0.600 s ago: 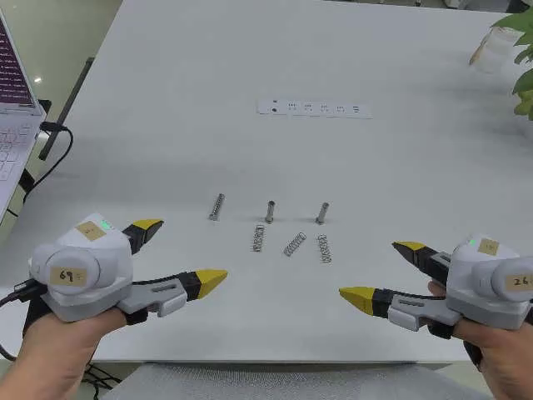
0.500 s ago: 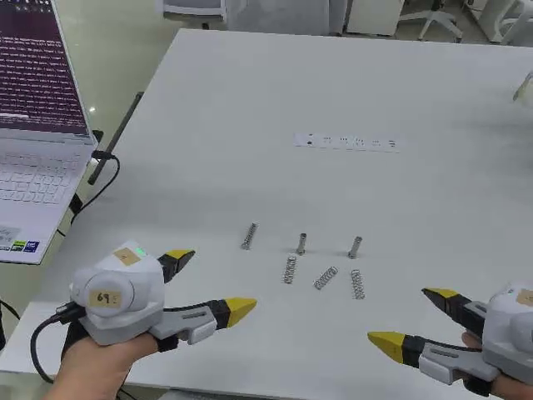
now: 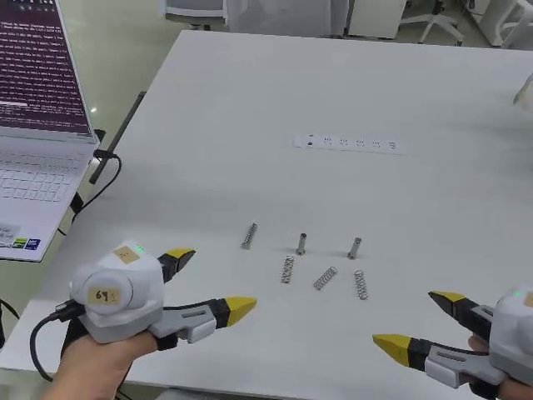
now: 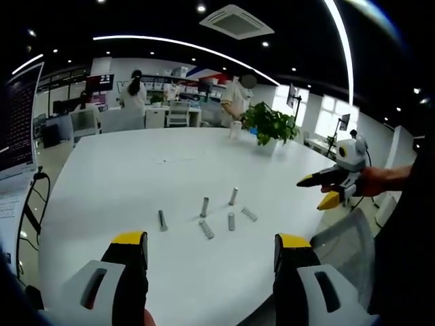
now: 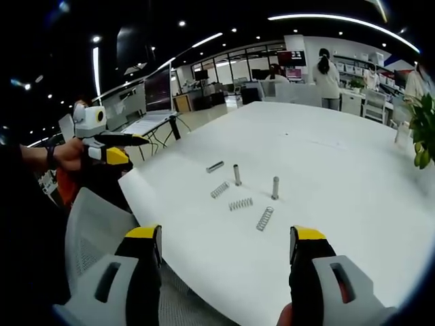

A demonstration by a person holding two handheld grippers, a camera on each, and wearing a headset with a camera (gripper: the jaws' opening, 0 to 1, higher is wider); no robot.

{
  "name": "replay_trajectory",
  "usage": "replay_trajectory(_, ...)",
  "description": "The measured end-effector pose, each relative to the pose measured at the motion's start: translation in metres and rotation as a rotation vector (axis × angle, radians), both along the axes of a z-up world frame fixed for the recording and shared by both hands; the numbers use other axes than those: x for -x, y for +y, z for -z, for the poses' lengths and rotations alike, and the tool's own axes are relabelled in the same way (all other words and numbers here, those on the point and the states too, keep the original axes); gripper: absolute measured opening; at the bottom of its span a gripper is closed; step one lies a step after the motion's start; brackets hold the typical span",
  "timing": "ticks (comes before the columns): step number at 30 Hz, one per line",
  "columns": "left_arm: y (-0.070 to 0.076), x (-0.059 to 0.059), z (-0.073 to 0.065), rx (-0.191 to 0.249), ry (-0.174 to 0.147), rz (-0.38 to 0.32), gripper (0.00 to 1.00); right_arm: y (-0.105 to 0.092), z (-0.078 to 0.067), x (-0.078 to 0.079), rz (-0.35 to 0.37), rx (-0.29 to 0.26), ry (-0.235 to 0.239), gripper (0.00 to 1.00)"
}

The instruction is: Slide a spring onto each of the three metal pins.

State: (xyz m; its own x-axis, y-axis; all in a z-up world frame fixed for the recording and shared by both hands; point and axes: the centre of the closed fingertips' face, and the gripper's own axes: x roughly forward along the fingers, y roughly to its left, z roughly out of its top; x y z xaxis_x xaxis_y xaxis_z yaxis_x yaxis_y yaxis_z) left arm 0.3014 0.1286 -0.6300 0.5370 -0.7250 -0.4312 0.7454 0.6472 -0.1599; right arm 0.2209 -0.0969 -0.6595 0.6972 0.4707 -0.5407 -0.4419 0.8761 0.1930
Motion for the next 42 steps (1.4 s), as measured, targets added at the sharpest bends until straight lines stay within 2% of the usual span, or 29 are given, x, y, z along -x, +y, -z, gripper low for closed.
replay_trajectory(4,0.0,0.0,0.0,0.005,0.001,-0.004,0.72,0.0,0.002,0.002,0.003,0.005,0.015,0.78)
replay_trajectory(21,-0.003,-0.003,0.001,0.013,0.009,-0.011,0.72,0.004,0.005,-0.001,-0.015,-0.002,0.019,0.77)
replay_trajectory(29,-0.004,-0.01,0.0,0.022,0.016,-0.019,0.71,0.006,0.012,0.005,-0.025,0.015,0.037,0.78)
replay_trajectory(42,-0.006,-0.012,0.0,0.015,0.011,0.003,0.7,0.0,0.01,0.004,-0.007,0.026,0.024,0.78)
